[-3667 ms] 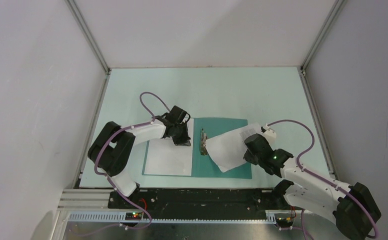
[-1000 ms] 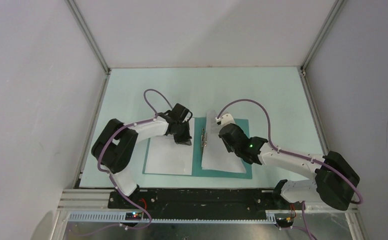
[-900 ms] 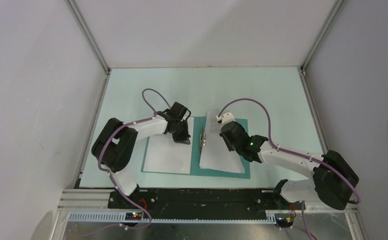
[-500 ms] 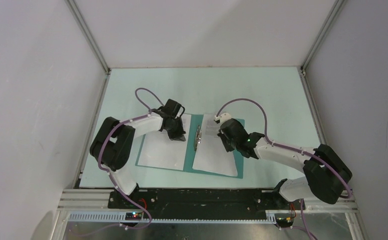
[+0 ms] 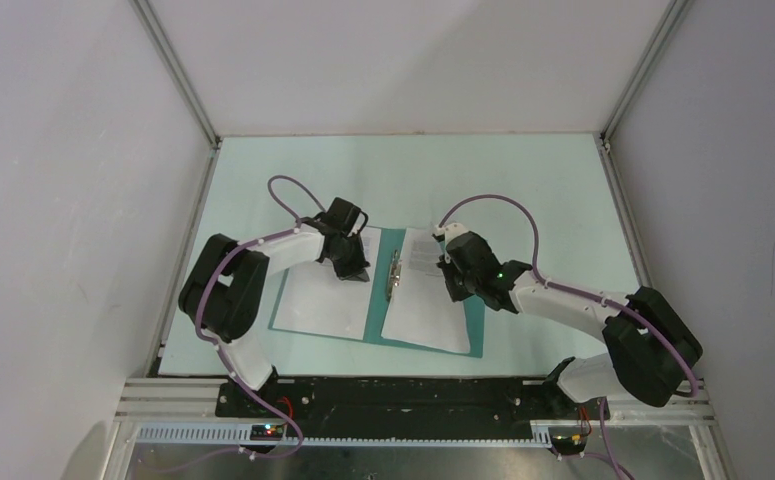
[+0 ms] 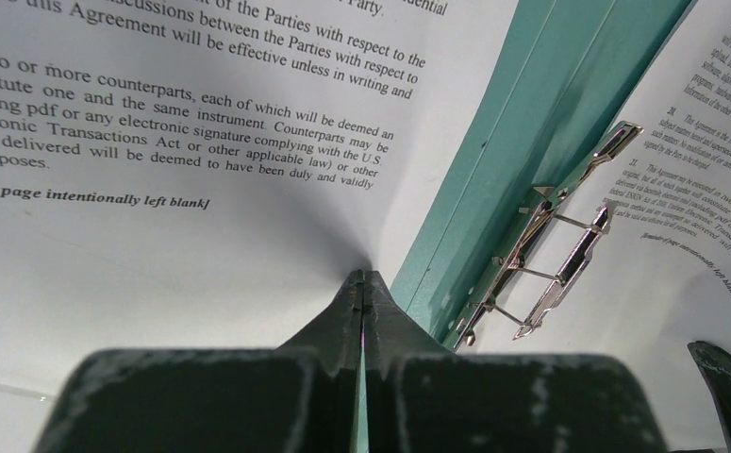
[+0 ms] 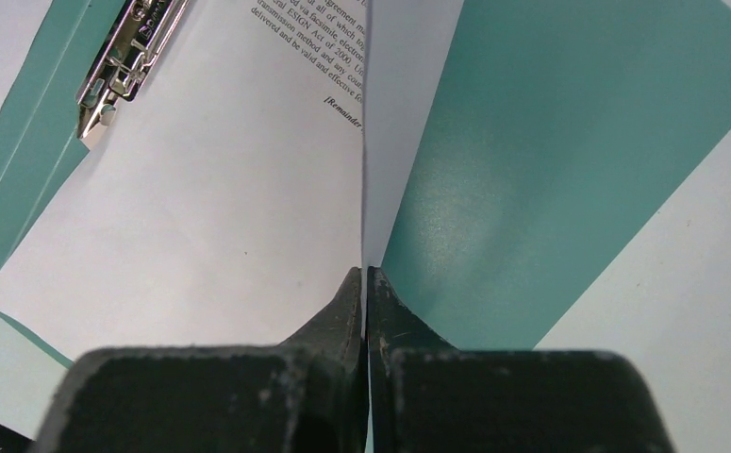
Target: Put the files into the folder
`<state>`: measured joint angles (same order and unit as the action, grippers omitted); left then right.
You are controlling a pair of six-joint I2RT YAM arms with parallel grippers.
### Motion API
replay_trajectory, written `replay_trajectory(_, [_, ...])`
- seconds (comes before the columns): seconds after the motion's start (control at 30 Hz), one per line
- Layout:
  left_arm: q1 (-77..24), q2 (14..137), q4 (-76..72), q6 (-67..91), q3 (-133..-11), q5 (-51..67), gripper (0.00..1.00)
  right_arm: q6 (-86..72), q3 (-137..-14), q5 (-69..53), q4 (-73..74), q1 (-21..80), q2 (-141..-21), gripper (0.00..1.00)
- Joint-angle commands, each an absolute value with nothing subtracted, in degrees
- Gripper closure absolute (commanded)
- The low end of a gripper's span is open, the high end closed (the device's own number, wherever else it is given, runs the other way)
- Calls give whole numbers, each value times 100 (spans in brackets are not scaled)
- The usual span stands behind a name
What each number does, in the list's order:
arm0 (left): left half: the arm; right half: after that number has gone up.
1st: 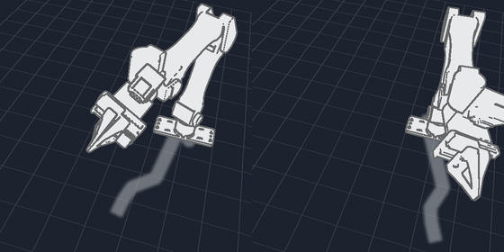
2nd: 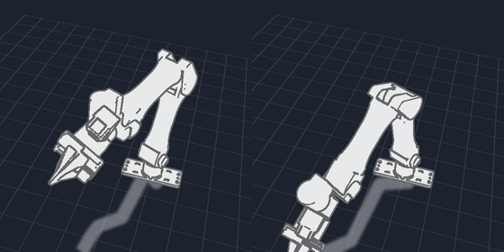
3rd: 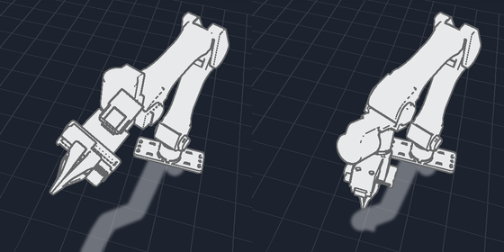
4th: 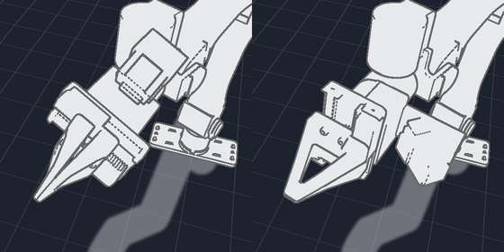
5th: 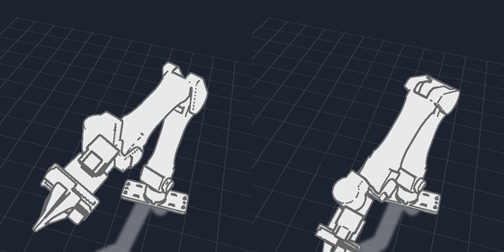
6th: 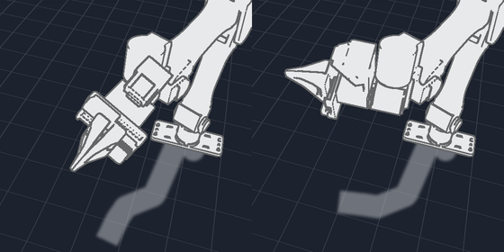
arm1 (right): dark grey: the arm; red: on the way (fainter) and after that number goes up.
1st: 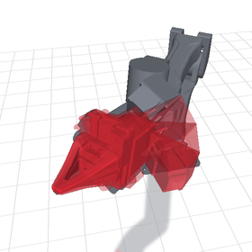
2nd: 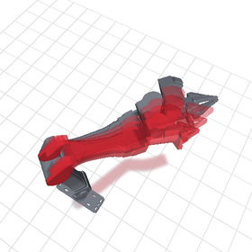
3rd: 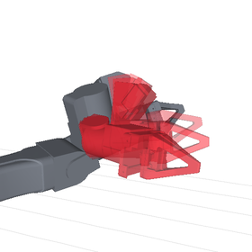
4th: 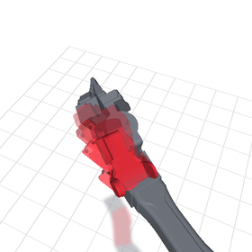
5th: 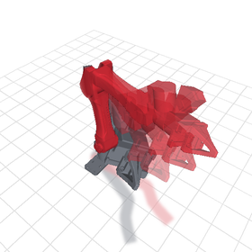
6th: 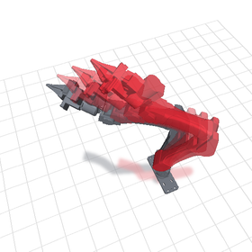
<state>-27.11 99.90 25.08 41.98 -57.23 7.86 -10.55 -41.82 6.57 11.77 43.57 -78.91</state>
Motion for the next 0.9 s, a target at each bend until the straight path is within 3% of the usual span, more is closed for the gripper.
replay_trajectory(0.0, [-2593, 10032, 2946, 3992, -5559, 116, 100, -1179, -4382, 479, 960, 4316, -7950, 100])
replay_trajectory(0.87, [-2593, 10071, 2945, 3963, -5602, 123, 100, -1170, -4215, 405, 1177, 4291, -7743, 100])
